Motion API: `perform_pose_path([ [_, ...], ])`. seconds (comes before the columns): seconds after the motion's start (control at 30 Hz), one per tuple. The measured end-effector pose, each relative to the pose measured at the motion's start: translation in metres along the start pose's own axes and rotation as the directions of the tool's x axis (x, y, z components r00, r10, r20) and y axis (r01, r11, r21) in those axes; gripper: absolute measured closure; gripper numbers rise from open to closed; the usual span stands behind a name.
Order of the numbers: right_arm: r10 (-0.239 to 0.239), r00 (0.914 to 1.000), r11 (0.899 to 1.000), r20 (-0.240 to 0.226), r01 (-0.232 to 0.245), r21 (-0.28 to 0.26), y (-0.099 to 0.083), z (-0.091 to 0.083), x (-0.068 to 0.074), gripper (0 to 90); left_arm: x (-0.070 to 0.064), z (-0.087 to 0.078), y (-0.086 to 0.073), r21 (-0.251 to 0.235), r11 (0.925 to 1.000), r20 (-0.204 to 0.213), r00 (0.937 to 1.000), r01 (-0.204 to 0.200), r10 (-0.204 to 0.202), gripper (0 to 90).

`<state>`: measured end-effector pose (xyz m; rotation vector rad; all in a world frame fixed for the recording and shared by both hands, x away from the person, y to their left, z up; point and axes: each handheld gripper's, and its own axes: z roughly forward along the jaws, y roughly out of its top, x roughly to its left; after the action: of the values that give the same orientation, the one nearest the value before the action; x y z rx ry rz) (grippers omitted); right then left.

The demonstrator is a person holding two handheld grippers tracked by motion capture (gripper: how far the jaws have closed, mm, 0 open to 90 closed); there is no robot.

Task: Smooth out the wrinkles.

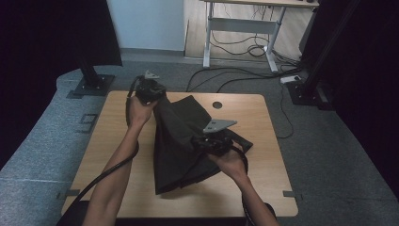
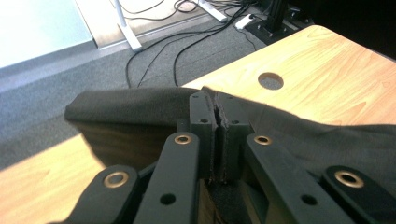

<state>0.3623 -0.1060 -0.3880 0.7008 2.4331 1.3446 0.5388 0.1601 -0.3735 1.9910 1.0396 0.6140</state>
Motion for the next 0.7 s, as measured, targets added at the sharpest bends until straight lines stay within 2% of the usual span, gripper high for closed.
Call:
perform_pose_path([
  [0.07, 0.02, 0.9994, 1.0, 0.026, -0.02, 0.001, -0.004, -0.007, -0.01, 81.9, -0.007, 0.011, 0.007, 0.006, 0.9998, -0.001, 0.9999, -0.017, 0.017, 86.6],
  [0.1, 0.043, 0.9977, 0.999, 0.052, -0.044, 0.001, -0.01, -0.014, -0.021, 81.8, -0.01, 0.016, 0.009, 0.01, 0.9997, 0.0, 0.9997, -0.024, 0.024, 86.7],
  [0.17, 0.054, 0.9964, 0.999, 0.065, -0.055, 0.004, -0.014, -0.017, -0.026, 81.8, -0.017, 0.03, 0.014, 0.019, 0.999, 0.005, 0.9992, -0.039, 0.039, 86.7],
  [0.37, 0.132, 0.9823, 0.99, 0.132, -0.138, 0.033, -0.044, -0.023, -0.058, 81.5, -0.045, 0.082, 0.021, 0.049, 0.9949, 0.006, 0.9962, -0.087, 0.087, 86.7],
  [0.5, 0.191, 0.9676, 0.977, 0.165, -0.204, 0.063, -0.071, -0.018, -0.078, 80.7, -0.059, 0.115, 0.014, 0.082, 0.992, 0.017, 0.9953, -0.096, 0.095, 86.6],
  [0.63, 0.257, 0.9471, 0.956, 0.192, -0.278, 0.091, -0.102, -0.01, -0.097, 78.8, -0.067, 0.148, -0.002, 0.129, 0.988, 0.034, 0.9961, -0.086, 0.082, 85.6],
  [0.7, 0.28, 0.9365, 0.946, 0.211, -0.307, 0.106, -0.116, -0.006, -0.104, 76.1, -0.07, 0.157, -0.01, 0.136, 0.9867, 0.029, 0.9959, -0.089, 0.086, 81.8],
])
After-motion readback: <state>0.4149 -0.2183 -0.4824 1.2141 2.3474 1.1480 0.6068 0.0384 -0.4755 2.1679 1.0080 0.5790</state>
